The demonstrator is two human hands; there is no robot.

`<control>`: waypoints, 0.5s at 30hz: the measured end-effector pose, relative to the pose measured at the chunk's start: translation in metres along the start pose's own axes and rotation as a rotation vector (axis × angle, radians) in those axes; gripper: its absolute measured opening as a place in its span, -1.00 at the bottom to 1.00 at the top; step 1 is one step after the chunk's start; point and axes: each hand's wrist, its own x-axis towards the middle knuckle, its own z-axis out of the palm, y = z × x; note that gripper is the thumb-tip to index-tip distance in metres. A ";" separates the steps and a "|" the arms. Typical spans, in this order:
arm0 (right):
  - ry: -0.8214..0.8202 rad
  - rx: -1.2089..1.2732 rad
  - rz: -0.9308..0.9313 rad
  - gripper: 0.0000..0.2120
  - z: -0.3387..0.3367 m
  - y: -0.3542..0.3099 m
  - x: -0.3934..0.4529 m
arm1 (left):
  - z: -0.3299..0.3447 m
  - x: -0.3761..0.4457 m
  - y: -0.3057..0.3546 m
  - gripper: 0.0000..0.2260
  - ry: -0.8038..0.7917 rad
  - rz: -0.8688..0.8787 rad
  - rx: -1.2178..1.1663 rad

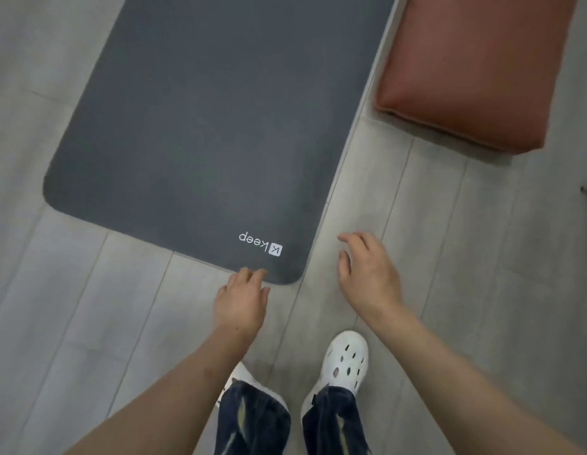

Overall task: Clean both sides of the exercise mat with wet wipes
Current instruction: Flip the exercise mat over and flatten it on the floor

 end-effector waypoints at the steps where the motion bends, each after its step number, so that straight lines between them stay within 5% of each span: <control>1: 0.007 -0.001 0.005 -0.74 0.023 0.017 0.000 | 0.022 0.021 -0.004 -0.66 0.011 0.022 0.022; 9: -0.033 0.056 0.073 -0.74 0.145 0.126 -0.015 | 0.170 0.126 -0.004 -0.57 0.070 0.119 0.079; 15: -0.018 0.088 0.073 -0.76 0.176 0.145 -0.012 | 0.206 0.148 -0.009 -0.40 0.156 0.096 0.178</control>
